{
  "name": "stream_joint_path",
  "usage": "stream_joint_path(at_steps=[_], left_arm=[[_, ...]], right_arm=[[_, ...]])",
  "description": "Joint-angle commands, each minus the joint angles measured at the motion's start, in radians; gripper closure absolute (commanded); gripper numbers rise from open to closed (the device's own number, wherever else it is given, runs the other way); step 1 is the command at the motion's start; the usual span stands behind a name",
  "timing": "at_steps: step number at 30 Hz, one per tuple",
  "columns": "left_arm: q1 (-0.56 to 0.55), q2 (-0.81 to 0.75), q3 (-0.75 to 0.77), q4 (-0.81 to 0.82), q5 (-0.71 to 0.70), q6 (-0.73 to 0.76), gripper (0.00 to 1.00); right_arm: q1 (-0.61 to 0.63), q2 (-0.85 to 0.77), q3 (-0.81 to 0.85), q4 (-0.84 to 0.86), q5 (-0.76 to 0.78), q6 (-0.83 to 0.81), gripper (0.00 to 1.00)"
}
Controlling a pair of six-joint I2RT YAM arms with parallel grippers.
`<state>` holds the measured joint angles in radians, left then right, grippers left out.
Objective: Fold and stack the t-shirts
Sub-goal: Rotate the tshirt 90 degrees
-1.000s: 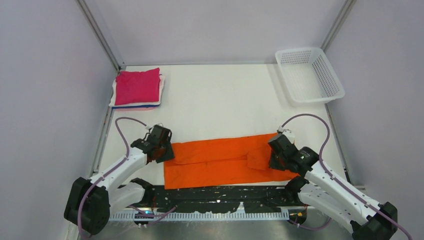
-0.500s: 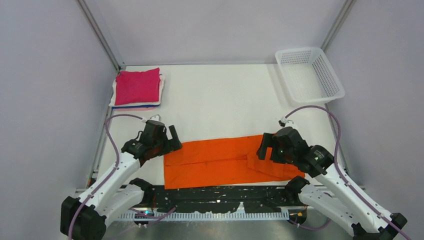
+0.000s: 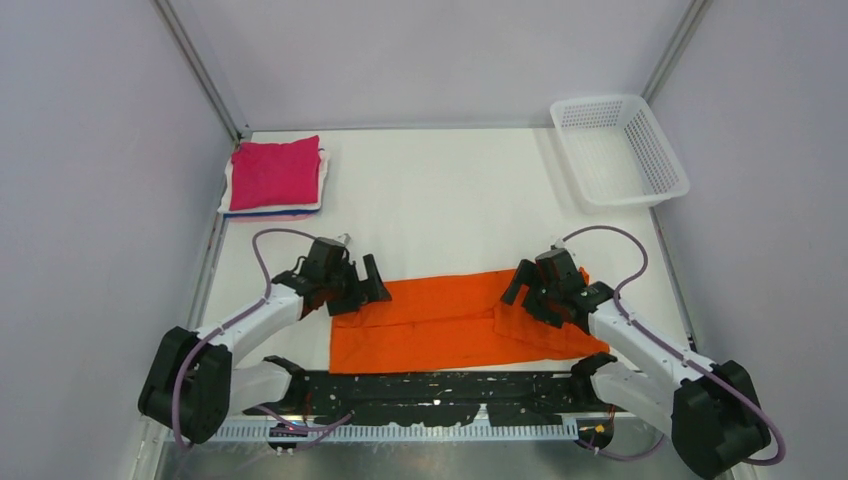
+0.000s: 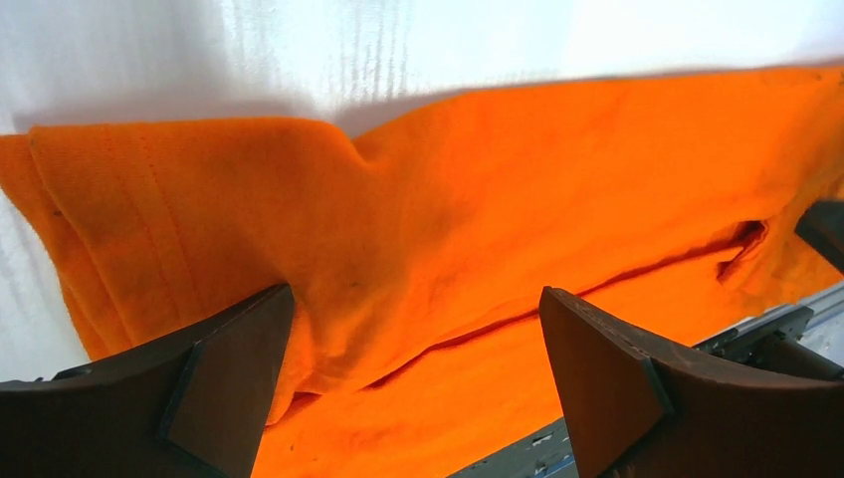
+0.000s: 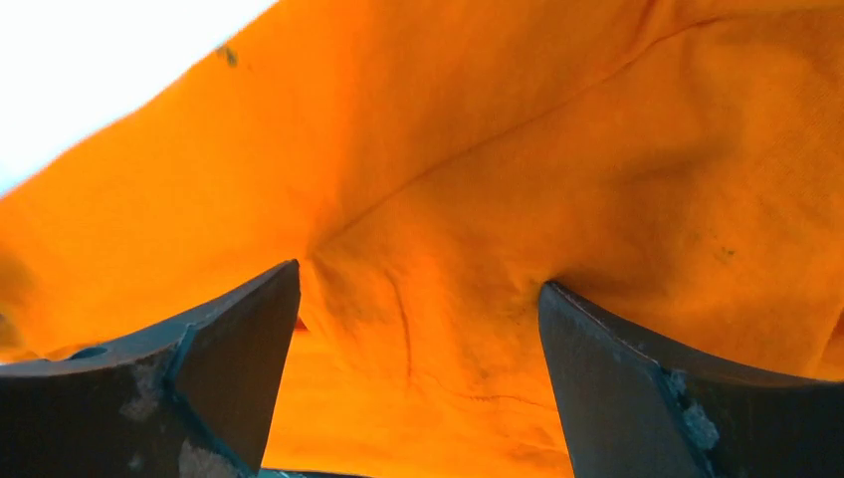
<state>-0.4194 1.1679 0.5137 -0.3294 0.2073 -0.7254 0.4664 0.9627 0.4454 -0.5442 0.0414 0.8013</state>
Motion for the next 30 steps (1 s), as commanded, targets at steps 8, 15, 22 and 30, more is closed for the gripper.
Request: stream_joint_path(at_steps=[8, 15, 22, 30], left_arm=[[-0.007, 0.002, -0.102, 0.122, 0.059, -0.034, 0.0], [-0.03, -0.047, -0.125, 0.142, 0.039, -0.086, 0.0], [-0.184, -0.104, -0.218, 0.306, -0.048, -0.259, 0.0], [-0.35, -0.091, -0.249, 0.403, -0.098, -0.405, 0.0]], right_arm=[[-0.166, 0.452, 0.098, 0.522, 0.031, 0.003, 0.05], [-0.206, 0.862, 0.538, 0.437, -0.084, -0.122, 0.05], [-0.197, 1.097, 0.912, 0.34, -0.162, -0.159, 0.05], [-0.174, 1.384, 1.356, 0.072, -0.204, -0.208, 0.05]])
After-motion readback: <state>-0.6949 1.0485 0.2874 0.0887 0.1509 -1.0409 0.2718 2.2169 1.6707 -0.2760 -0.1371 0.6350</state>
